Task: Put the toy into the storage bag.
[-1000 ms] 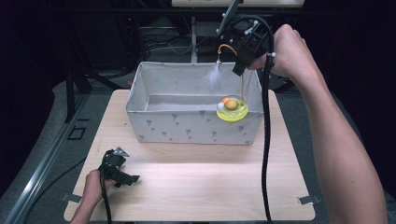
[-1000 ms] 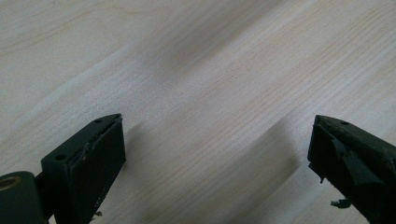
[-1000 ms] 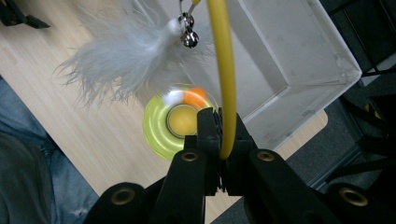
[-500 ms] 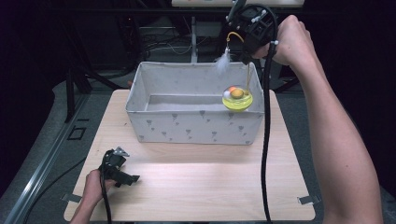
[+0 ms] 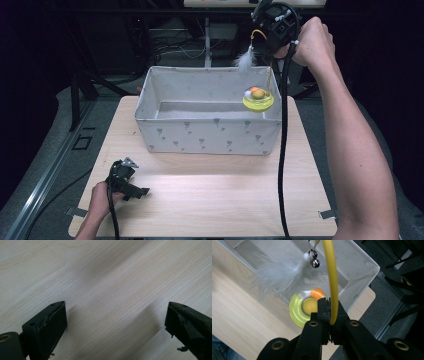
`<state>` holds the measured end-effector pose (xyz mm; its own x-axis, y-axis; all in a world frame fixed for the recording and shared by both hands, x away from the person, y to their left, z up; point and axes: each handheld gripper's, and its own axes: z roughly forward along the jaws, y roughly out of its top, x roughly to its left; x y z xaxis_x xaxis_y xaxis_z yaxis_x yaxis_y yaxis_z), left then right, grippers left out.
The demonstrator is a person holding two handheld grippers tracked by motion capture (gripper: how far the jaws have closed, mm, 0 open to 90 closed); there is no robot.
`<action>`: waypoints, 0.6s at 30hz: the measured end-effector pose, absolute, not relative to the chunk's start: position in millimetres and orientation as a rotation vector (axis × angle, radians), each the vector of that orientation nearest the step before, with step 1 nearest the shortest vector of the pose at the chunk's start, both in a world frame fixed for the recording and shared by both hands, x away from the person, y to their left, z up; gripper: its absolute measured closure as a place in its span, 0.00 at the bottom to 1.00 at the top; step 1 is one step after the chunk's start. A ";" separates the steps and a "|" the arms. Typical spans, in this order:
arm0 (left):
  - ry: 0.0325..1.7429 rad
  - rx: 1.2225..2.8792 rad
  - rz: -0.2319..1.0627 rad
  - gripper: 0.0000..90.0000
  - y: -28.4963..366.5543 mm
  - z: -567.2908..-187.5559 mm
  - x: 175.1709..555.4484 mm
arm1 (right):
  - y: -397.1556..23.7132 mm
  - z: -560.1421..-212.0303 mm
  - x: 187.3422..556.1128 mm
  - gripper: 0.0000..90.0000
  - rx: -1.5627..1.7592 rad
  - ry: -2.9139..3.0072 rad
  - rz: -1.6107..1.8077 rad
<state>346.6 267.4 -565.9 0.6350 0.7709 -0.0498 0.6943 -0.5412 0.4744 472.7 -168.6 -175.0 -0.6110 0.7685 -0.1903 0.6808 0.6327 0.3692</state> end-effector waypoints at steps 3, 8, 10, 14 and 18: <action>1.151 2.403 0.229 0.05 267.5 -566.0 346.8 | -172.1 -179.8 478.1 0.98 1.178 2.515 0.379; 1.150 2.403 0.230 0.05 267.6 -565.9 346.8 | -176.0 -190.5 487.1 0.98 1.206 2.504 0.374; 1.151 2.403 0.230 0.05 267.6 -565.8 346.7 | -177.4 -195.6 490.5 0.98 1.215 2.501 0.370; 1.154 2.402 0.232 0.05 267.7 -565.5 346.4 | -181.6 -207.8 497.5 0.98 1.240 2.490 0.380; 1.155 2.400 0.231 0.05 267.5 -565.6 346.4 | -184.5 -219.7 502.8 0.98 1.250 2.497 0.384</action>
<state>346.4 267.5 -565.6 0.6329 0.7728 -0.0479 0.6948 -0.5395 0.4756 502.8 -184.5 -219.7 -0.5650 0.8087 -0.1638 0.7222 0.5807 0.3757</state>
